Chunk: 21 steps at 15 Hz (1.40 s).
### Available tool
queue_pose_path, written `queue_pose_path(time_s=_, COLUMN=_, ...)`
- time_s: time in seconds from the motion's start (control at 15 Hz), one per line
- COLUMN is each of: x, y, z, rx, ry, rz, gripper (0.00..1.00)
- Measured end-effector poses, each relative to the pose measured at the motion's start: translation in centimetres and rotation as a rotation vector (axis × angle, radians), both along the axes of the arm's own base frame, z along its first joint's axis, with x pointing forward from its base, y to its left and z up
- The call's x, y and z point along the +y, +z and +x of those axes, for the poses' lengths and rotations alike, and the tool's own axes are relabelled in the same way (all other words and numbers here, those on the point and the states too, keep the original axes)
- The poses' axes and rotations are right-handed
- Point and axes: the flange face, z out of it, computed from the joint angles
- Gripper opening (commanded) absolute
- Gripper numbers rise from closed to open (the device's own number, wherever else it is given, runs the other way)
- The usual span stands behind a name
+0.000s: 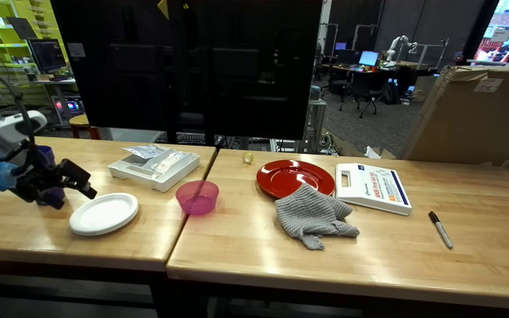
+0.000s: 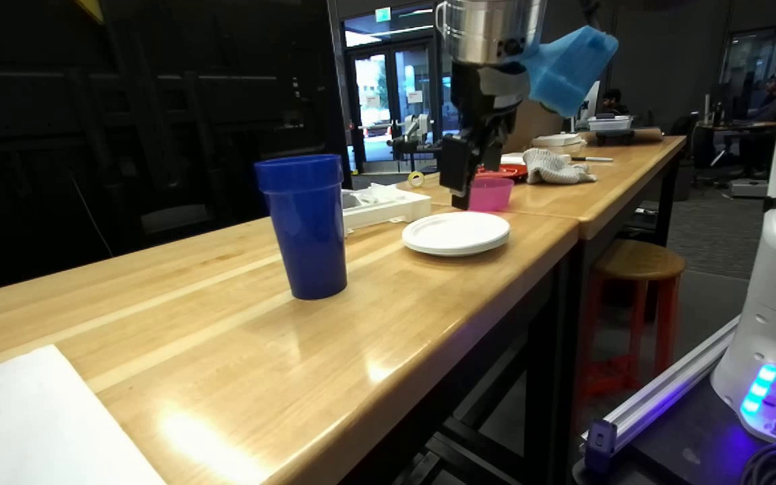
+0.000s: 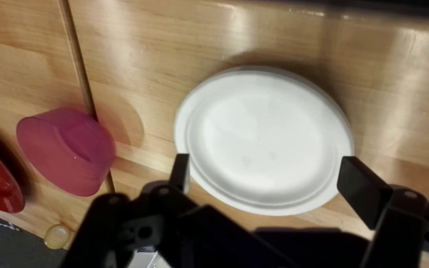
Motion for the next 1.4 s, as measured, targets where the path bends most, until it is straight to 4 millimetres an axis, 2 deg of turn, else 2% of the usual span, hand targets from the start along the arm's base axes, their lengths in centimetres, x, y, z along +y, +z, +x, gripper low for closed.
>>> queue_pose_path(time_s=0.33, x=0.3, y=0.1, z=-3.0, rx=0.108, ry=0.105, rz=-0.212, gripper=1.00)
queue_pose_path(time_s=0.67, x=0.6, y=-0.3, z=-3.2, rx=0.150, ry=0.117, rz=-0.250, gripper=1.00)
queue_pose_path(time_s=1.0, x=0.9, y=0.4, z=-3.1, rx=0.041, ry=0.188, rz=-0.371, gripper=1.00)
queue_pose_path(time_s=1.4, x=2.3, y=1.6, z=-5.0, rx=-0.094, ry=0.377, rz=-0.606, gripper=1.00)
